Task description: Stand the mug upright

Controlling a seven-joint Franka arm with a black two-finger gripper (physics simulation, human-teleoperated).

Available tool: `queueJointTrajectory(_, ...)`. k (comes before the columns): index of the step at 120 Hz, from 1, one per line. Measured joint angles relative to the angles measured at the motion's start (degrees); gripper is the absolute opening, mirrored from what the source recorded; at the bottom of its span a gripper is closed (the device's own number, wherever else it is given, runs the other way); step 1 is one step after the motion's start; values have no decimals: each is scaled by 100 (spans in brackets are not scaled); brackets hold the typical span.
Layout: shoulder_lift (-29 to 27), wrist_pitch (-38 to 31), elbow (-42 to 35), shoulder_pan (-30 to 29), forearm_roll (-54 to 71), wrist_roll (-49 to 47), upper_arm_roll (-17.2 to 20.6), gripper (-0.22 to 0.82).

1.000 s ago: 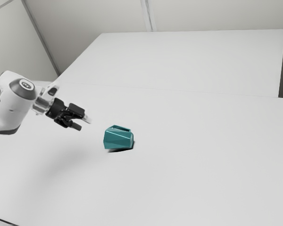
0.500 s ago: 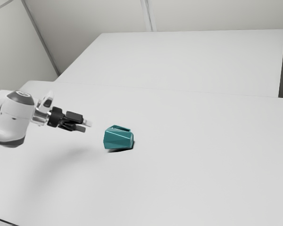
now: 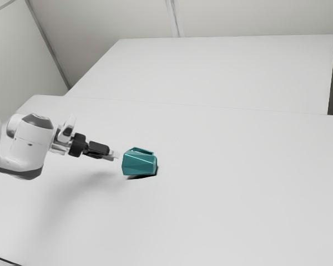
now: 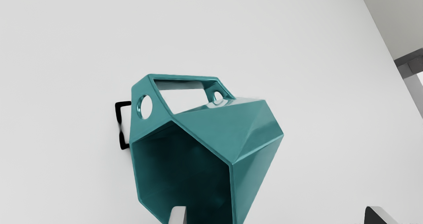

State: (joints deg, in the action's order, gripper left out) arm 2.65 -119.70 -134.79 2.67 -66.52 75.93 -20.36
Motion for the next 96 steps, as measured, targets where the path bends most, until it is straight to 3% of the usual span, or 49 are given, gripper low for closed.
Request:
queueJointTrajectory(76,714,134,396,55,-546,813,231,58)
queueJointTrajectory(96,859,206,532,37,-636,954,275,54)
